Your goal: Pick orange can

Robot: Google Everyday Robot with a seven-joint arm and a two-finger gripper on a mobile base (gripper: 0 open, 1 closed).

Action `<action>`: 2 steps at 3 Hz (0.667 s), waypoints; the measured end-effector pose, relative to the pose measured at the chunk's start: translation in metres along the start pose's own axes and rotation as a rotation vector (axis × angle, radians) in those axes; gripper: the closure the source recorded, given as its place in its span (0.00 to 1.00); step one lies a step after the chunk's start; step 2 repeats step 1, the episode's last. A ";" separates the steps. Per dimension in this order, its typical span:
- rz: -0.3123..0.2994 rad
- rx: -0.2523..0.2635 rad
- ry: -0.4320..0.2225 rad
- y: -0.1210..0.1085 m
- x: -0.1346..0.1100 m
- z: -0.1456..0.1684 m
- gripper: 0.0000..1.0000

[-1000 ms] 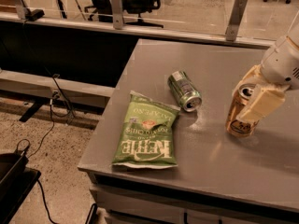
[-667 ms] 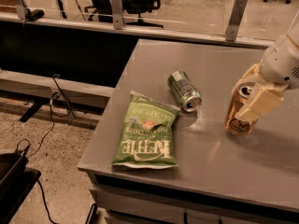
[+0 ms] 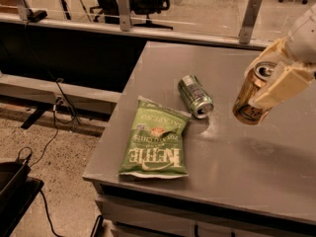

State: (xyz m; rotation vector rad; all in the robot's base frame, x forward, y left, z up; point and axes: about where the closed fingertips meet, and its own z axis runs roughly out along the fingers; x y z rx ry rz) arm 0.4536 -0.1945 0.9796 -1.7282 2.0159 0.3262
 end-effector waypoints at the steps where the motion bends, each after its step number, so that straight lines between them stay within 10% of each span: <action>1: 0.000 0.000 0.000 0.000 0.000 0.000 1.00; 2: 0.000 0.000 0.000 0.000 0.000 0.000 1.00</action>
Offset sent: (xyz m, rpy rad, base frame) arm 0.0000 0.0000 0.0000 0.0000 0.0000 0.0000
